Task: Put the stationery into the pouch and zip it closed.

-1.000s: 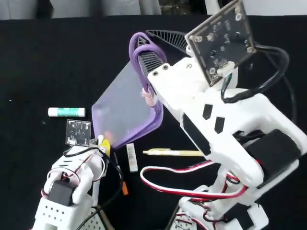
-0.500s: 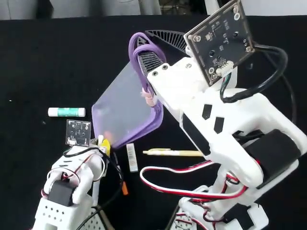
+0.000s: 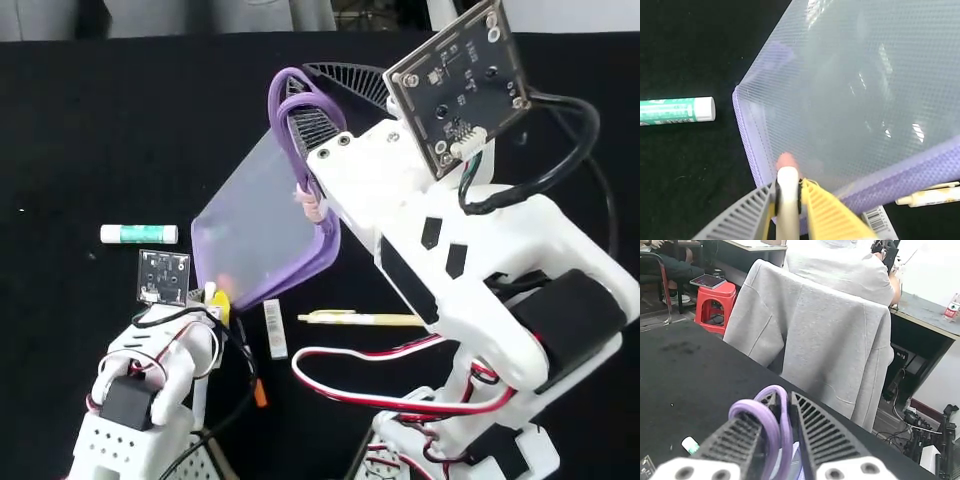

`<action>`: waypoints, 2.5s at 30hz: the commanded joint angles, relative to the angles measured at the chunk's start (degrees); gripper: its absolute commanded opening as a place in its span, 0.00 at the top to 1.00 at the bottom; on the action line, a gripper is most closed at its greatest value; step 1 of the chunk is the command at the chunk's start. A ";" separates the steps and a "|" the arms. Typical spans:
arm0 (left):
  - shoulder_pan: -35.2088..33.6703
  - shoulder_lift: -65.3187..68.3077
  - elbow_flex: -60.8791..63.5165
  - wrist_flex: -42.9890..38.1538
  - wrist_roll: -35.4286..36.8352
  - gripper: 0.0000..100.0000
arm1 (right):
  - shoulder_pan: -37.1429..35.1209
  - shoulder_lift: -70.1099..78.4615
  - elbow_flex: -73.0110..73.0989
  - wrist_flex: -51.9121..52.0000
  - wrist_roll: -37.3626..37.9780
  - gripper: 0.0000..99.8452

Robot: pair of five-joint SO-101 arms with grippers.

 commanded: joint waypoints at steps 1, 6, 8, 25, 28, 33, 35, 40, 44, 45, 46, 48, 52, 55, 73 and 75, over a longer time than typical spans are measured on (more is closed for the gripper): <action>-0.04 0.97 4.35 5.10 -0.18 0.97 | 0.70 -0.13 -2.07 0.35 -0.53 0.98; -0.04 0.97 4.35 5.10 -0.18 0.97 | 0.53 -0.13 -2.07 0.44 -0.53 0.98; -0.04 0.97 4.35 5.10 -0.18 0.97 | 0.70 -0.13 -2.15 0.53 -0.53 0.98; -0.04 0.97 4.35 5.10 -0.18 0.97 | 0.79 -0.13 -2.59 0.62 -0.44 0.98; -0.04 0.97 4.35 5.10 -0.18 0.97 | 0.79 -0.13 -2.59 0.62 -0.44 0.98; 0.31 0.97 4.35 5.10 -0.18 0.97 | 0.79 -0.13 -2.59 0.62 -0.44 0.98; 0.66 0.88 4.35 5.19 -0.18 0.97 | 0.79 -0.13 -2.59 0.62 -0.44 0.98; 4.88 0.88 4.35 5.19 -0.18 0.97 | 0.79 -0.13 -2.59 0.53 -0.44 0.98; 11.12 0.79 4.35 6.15 -0.53 0.97 | 0.79 -0.13 -2.59 0.53 -0.44 0.98; 11.56 0.79 4.35 6.24 -0.53 0.97 | 0.79 -0.13 -2.59 0.53 -0.44 0.98; 11.38 0.79 4.35 6.15 -0.62 0.97 | 0.79 -0.13 -2.59 0.53 -0.44 0.98; 9.19 0.70 3.91 5.19 -0.62 0.97 | 0.79 -0.13 -2.59 0.53 -0.44 0.98; -0.75 0.70 -0.04 0.35 -0.62 0.97 | 0.79 -0.13 -2.59 0.53 -0.44 0.98; -10.42 0.70 -3.30 -5.45 -0.18 0.97 | 0.79 -0.13 -2.59 0.53 -0.44 0.98; -26.68 -2.37 -11.47 -68.48 -0.09 0.97 | 0.35 0.04 -2.07 0.53 -0.44 0.97; -26.42 -2.29 -11.56 -75.16 0.00 0.97 | 0.00 0.22 -2.07 0.53 -0.44 0.97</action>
